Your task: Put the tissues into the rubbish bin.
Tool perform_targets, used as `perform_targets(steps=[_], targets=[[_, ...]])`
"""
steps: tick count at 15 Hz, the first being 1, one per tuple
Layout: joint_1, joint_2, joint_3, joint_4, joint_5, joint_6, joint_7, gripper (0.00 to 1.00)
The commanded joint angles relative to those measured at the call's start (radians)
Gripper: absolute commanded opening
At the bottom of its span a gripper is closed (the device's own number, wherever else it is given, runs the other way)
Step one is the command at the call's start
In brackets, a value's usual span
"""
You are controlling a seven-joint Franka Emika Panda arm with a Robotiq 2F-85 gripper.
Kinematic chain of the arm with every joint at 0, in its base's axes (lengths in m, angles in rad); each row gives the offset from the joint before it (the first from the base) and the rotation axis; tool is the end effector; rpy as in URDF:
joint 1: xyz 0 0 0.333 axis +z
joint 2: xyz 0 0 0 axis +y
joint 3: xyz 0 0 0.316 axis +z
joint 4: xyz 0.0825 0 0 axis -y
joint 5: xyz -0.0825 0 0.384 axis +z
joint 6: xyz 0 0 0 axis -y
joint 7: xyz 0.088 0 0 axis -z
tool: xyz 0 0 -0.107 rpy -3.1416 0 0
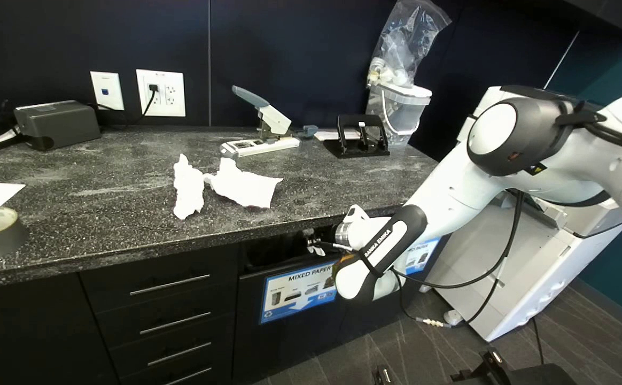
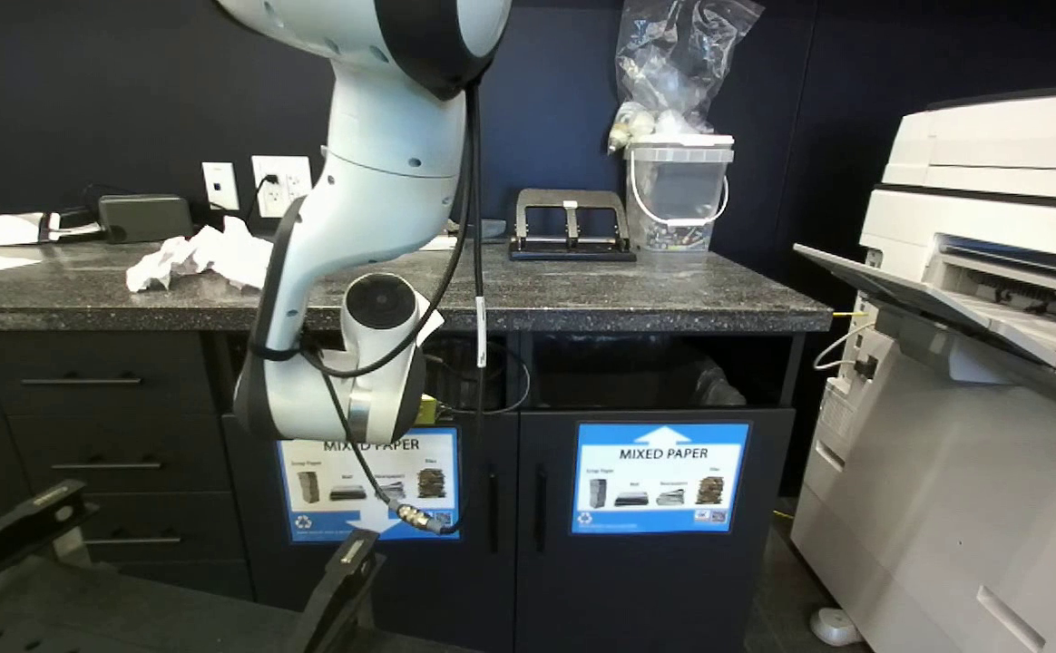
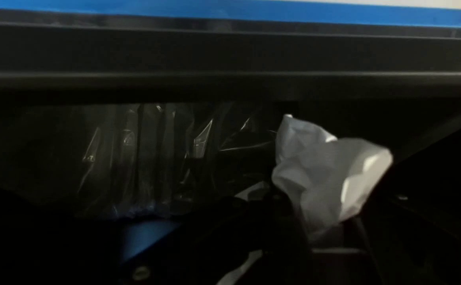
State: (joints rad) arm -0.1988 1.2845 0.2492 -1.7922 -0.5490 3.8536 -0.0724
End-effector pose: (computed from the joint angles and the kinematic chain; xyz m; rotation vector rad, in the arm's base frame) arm 0.5704 0.0873 -0.0183 -2.5232 -0.5393 -1.1878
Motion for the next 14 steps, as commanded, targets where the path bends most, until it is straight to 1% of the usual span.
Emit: perform_targets(steps=[1,2,3,5,6,8,9,12,14], targets=[[0.019,0.064,-0.007,0.105,-0.021,0.040,0.069,0.06],[0.022,0.066,-0.009,0.112,-0.018,0.043,0.081,0.18],[0.022,0.065,-0.011,0.112,-0.024,0.037,0.092,0.35],[0.026,0.061,-0.017,0.116,-0.022,0.019,0.107,0.49],[0.028,0.058,-0.021,0.116,-0.016,0.012,0.111,0.58],[0.035,0.053,-0.031,0.115,0.001,0.006,0.112,0.72],[0.035,0.052,-0.034,0.114,0.000,0.006,0.113,0.80],[0.051,0.041,-0.054,0.106,0.030,-0.009,0.103,0.99],[0.065,0.020,-0.071,0.081,0.061,-0.014,0.095,1.00]])
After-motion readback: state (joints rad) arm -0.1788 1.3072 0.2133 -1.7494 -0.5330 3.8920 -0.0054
